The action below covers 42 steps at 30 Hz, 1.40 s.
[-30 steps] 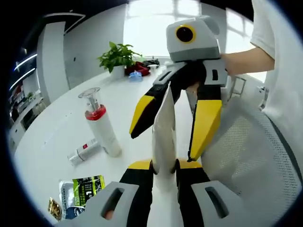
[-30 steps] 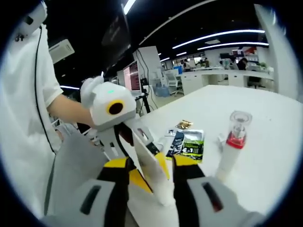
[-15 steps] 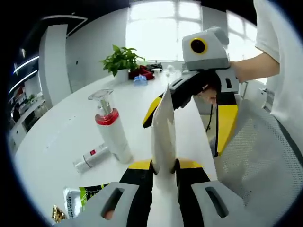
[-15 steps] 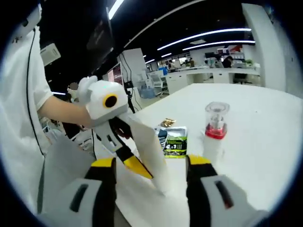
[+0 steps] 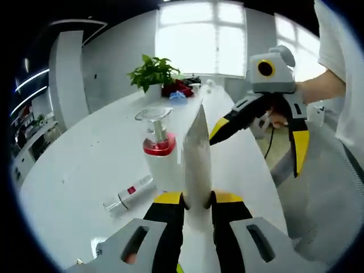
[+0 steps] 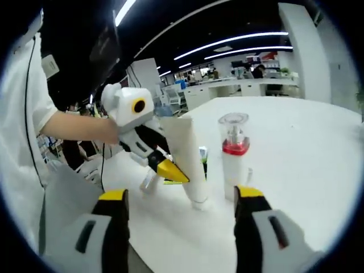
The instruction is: Arrange the skincare products in the storage area until every visible bottle or jar stands upright without overlapping.
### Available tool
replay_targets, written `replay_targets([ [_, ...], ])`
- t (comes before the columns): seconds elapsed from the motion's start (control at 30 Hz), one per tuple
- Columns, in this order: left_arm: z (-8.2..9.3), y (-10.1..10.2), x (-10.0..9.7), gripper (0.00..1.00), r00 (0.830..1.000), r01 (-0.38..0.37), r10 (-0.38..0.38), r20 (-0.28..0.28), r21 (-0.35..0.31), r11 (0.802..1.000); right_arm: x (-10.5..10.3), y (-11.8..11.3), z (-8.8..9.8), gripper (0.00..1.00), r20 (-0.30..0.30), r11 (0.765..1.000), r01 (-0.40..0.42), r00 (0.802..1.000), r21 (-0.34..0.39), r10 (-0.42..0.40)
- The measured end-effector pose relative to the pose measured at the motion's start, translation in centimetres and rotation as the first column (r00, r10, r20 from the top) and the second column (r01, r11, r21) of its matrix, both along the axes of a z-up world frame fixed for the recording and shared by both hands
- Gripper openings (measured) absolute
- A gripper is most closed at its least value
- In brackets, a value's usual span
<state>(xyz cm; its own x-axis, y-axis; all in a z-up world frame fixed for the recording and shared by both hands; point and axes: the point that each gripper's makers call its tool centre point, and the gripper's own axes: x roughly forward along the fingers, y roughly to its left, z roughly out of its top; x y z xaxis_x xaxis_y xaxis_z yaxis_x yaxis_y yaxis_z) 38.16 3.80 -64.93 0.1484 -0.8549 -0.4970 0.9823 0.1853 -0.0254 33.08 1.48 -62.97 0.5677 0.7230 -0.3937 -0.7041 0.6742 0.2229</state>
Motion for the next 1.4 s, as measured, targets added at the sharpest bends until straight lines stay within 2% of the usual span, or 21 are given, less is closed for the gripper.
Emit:
replay_targets([
  [0.4,-0.2,-0.3,4.0,0.15,1.0,-0.007,0.007,0.018,0.0,1.0,-0.3,-2.2,-0.8,0.8,-0.022,0.998,0.065,0.998,-0.026,-0.066],
  [0.63,-0.3,-0.1,5.1,0.15,1.0,-0.026,0.026,0.002,-0.018,0.999,-0.5,-2.5,-1.0,0.8,-0.023,0.996,0.077,0.997,-0.039,-0.078],
  [0.93,-0.2,-0.3,4.9,0.16,1.0,-0.008,0.007,-0.005,-0.013,1.0,-0.4,-2.3,-1.0,0.8,-0.02,0.996,0.076,0.997,-0.042,-0.077],
  [1.4,-0.7,-0.3,4.5,0.19,1.0,-0.024,0.025,-0.014,0.024,0.999,-0.5,-2.1,-0.9,0.8,-0.021,0.996,0.08,0.996,-0.037,-0.081],
])
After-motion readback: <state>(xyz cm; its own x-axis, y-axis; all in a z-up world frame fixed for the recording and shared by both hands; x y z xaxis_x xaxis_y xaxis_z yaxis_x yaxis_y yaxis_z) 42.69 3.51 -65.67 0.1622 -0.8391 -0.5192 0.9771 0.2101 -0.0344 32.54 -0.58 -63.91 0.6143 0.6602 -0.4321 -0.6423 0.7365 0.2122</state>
